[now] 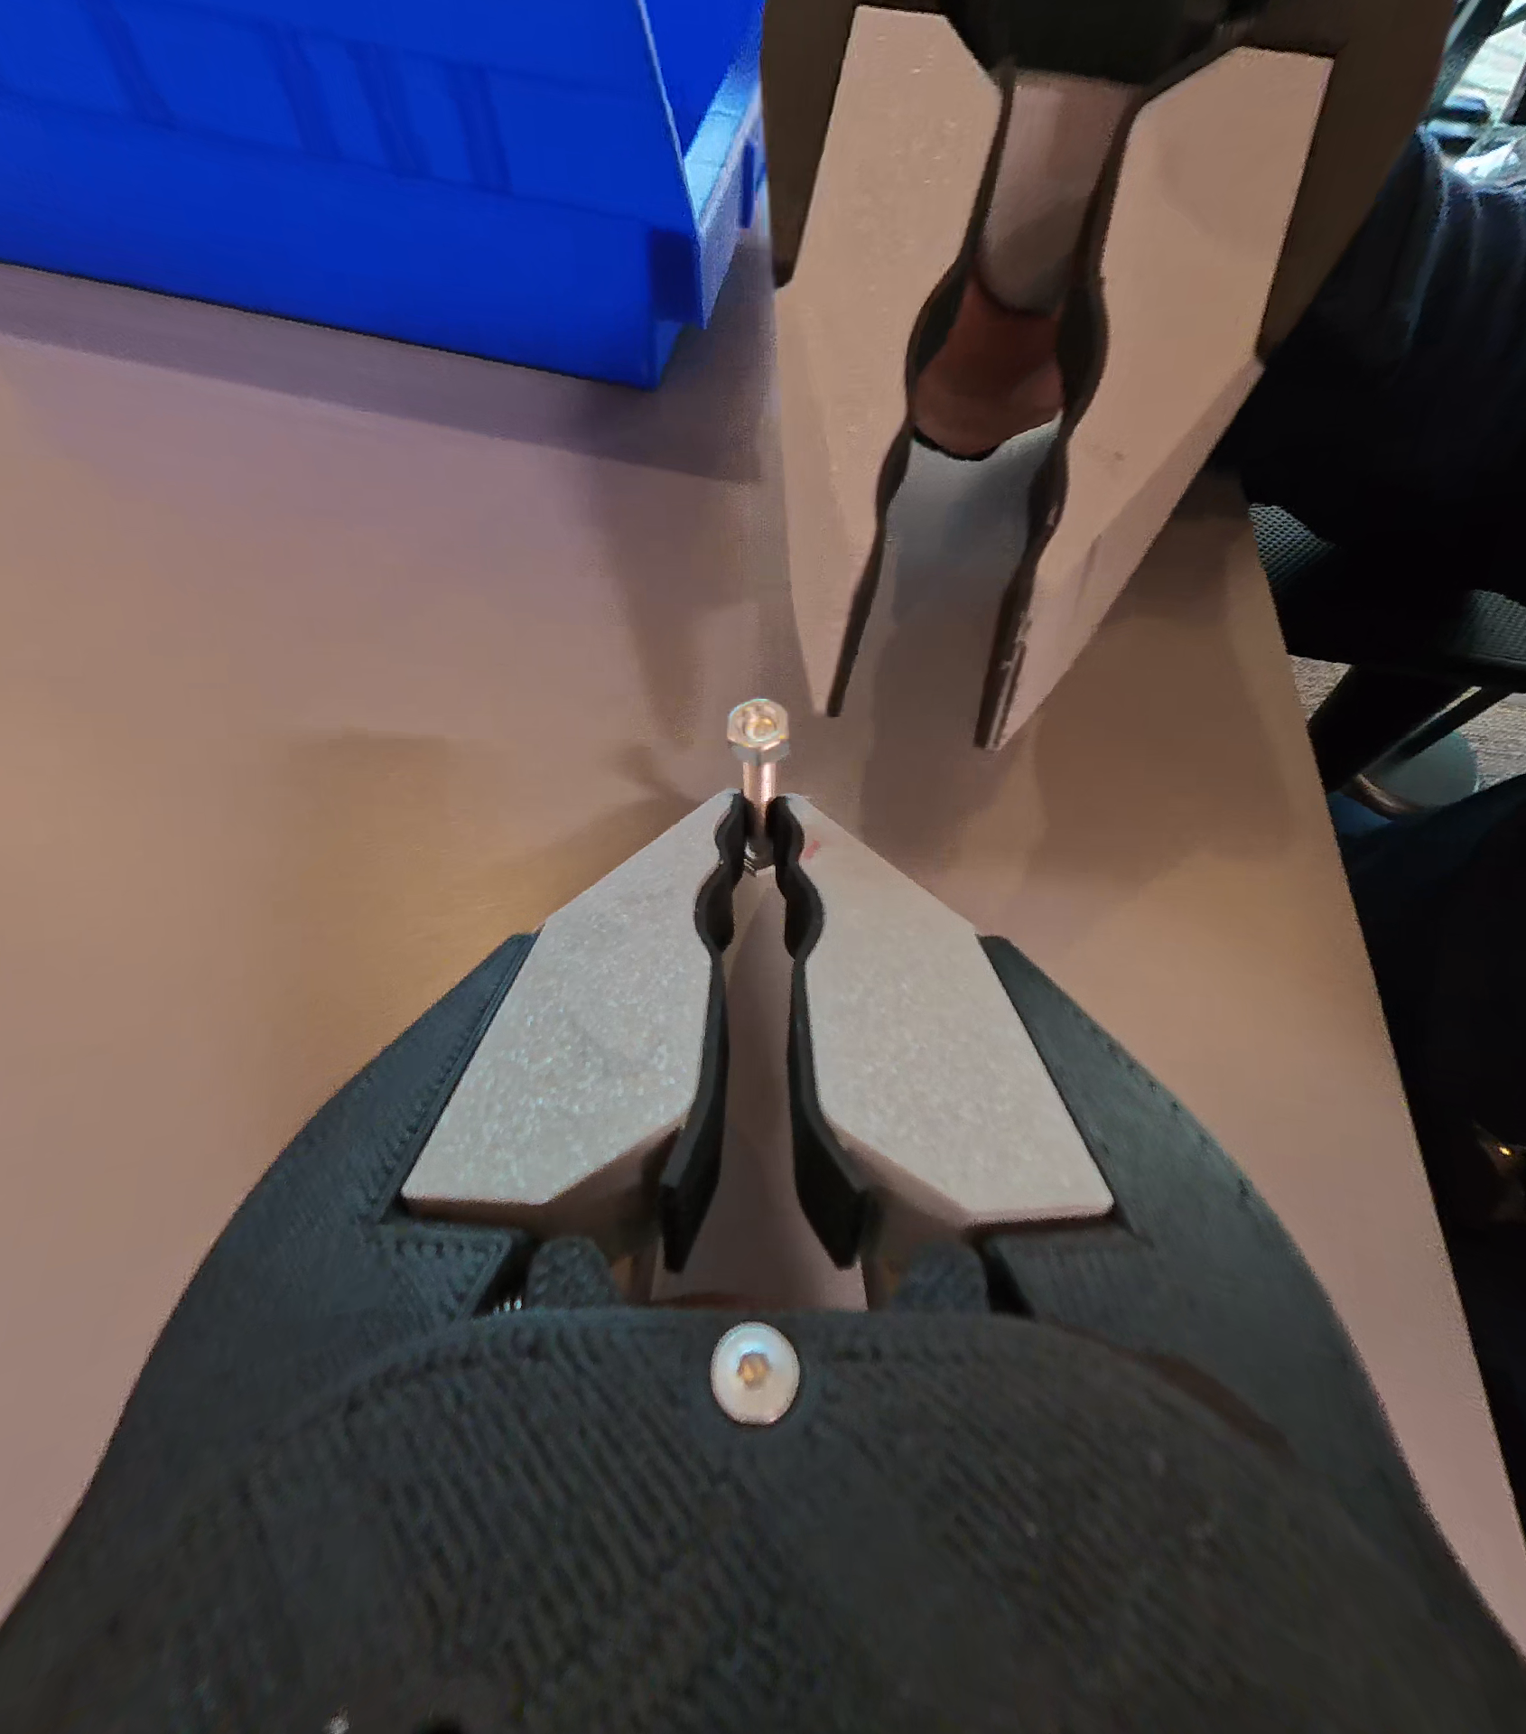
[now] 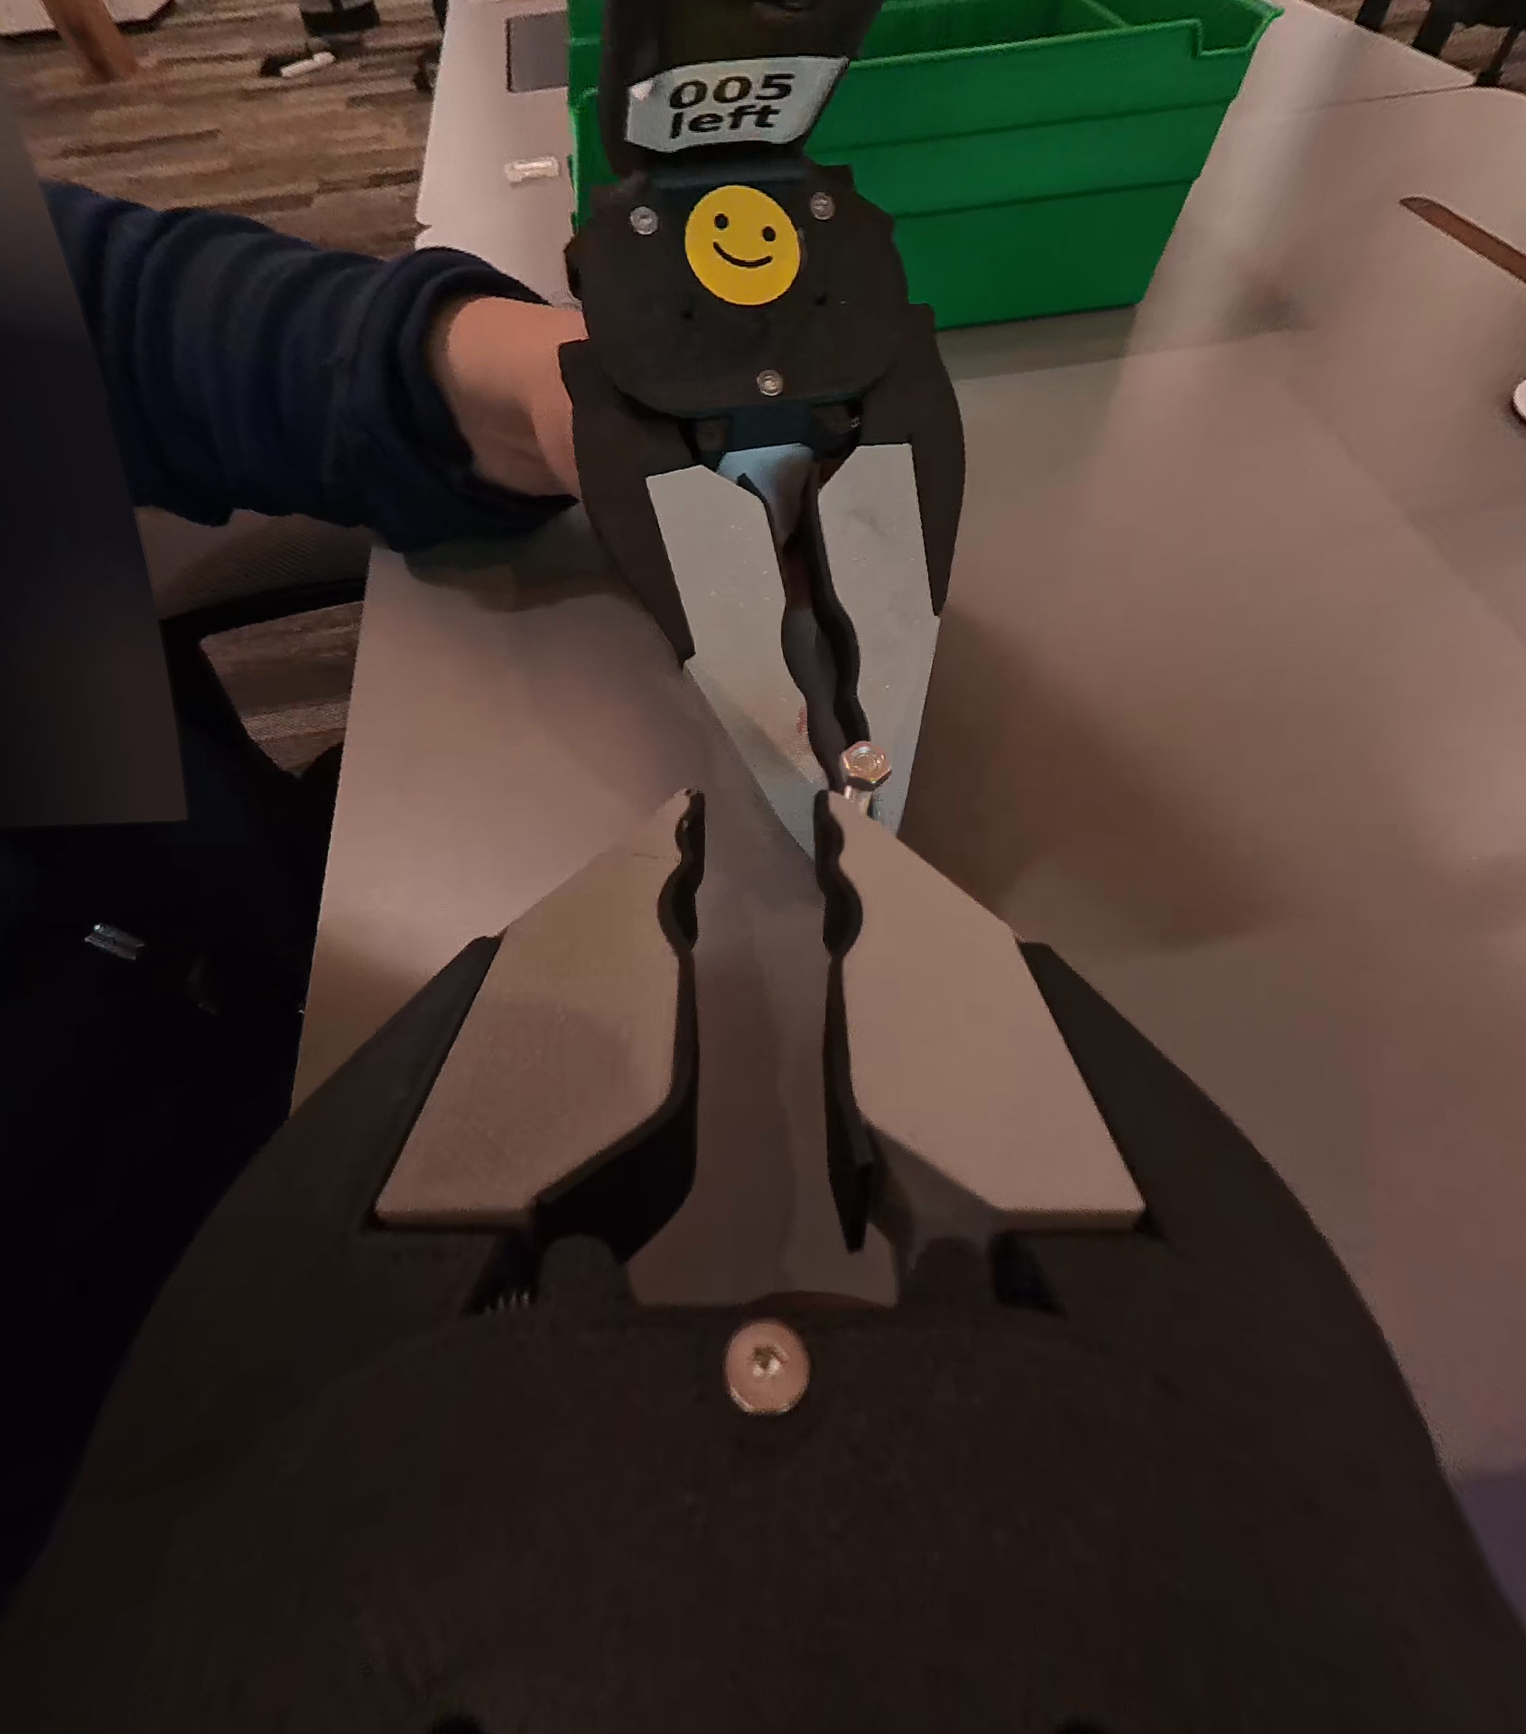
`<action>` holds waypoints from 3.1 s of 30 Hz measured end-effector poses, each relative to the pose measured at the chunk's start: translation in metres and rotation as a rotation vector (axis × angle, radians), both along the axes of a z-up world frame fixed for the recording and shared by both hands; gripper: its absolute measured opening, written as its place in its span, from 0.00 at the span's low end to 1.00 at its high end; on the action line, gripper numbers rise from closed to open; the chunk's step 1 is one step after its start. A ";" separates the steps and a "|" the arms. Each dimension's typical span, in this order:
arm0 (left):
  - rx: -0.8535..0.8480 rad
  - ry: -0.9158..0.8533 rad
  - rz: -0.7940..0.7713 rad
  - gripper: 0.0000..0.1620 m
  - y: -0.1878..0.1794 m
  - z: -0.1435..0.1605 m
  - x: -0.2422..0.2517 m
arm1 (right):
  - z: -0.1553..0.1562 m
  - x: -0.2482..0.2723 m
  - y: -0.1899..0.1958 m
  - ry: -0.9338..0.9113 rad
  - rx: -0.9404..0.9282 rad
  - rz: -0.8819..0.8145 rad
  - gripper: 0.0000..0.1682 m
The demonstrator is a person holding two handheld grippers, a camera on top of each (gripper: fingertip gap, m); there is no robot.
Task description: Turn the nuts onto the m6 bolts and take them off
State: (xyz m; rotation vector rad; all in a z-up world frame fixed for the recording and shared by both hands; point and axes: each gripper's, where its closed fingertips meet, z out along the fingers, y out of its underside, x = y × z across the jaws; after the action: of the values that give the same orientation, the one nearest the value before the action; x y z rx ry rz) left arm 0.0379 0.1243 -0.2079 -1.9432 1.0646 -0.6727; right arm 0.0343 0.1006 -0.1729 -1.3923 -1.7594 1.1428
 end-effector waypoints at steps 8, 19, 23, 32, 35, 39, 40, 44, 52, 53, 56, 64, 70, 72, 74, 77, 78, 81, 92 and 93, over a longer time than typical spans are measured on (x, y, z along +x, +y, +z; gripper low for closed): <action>0.010 0.005 -0.030 0.02 -0.004 0.000 0.004 | 0.000 -0.007 0.012 0.010 -0.018 -0.075 0.18; 0.000 -0.008 0.004 0.02 0.002 0.001 -0.001 | 0.007 -0.005 0.012 0.043 -0.040 -0.068 0.21; 0.013 0.001 -0.024 0.02 -0.002 0.000 0.003 | -0.001 -0.012 0.005 0.006 -0.050 -0.048 0.25; -0.024 -0.044 0.053 0.02 0.010 0.003 -0.010 | 0.013 -0.006 0.012 0.069 -0.085 -0.062 0.21; 0.003 -0.007 -0.001 0.02 0.002 0.000 -0.001 | 0.009 -0.013 0.015 0.050 -0.109 -0.083 0.24; -0.002 -0.010 0.030 0.02 0.007 0.000 -0.003 | 0.001 -0.014 0.004 0.008 -0.093 -0.041 0.28; -0.009 -0.023 0.056 0.02 0.010 0.001 -0.007 | 0.001 -0.011 0.004 0.008 -0.091 -0.040 0.28; -0.021 -0.085 0.090 0.02 0.017 0.008 -0.018 | 0.013 -0.006 0.013 0.064 -0.172 -0.058 0.18; 0.024 -0.026 -0.004 0.02 0.003 0.005 0.002 | -0.001 -0.014 0.003 -0.008 -0.152 -0.033 0.22; 0.010 -0.033 0.024 0.02 0.007 0.004 -0.002 | -0.002 -0.013 0.004 -0.008 -0.123 -0.039 0.27; -0.016 -0.066 0.134 0.02 0.023 0.006 -0.022 | 0.014 -0.004 -0.006 0.062 -0.154 0.033 0.05; 0.001 -0.023 0.052 0.02 0.011 0.002 -0.008 | 0.004 -0.021 0.029 0.033 -0.147 -0.182 0.14; 0.012 -0.029 0.047 0.02 0.010 0.004 -0.006 | -0.004 -0.029 0.027 -0.014 -0.133 -0.187 0.04; 0.007 -0.030 0.051 0.02 0.010 0.004 -0.006 | -0.004 -0.028 0.028 -0.016 -0.125 -0.199 0.04; 0.009 -0.031 0.062 0.02 0.012 0.004 -0.007 | -0.004 -0.028 0.030 -0.010 -0.120 -0.224 0.04; 0.014 -0.069 0.081 0.11 0.015 0.009 -0.009 | -0.001 -0.026 0.039 0.010 -0.144 -0.275 0.04; 0.018 -0.081 0.093 0.15 0.016 0.011 -0.011 | 0.002 -0.024 0.040 0.021 -0.159 -0.285 0.04; 0.027 -0.107 0.113 0.27 0.020 0.017 -0.014 | 0.014 -0.015 0.040 0.033 -0.173 -0.305 0.04; 0.059 -0.064 0.181 0.25 0.030 0.012 -0.024 | 0.088 0.140 0.181 -0.065 0.059 -0.840 0.04; 0.062 -0.052 0.181 0.25 0.030 0.011 -0.025 | 0.078 0.148 0.193 -0.105 0.045 -0.861 0.04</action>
State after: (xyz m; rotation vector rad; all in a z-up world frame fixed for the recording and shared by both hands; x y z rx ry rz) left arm 0.0130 0.1540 -0.1964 -1.9306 0.8560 -0.5796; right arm 0.1818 0.2933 -0.0946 -1.9160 -1.0163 0.5542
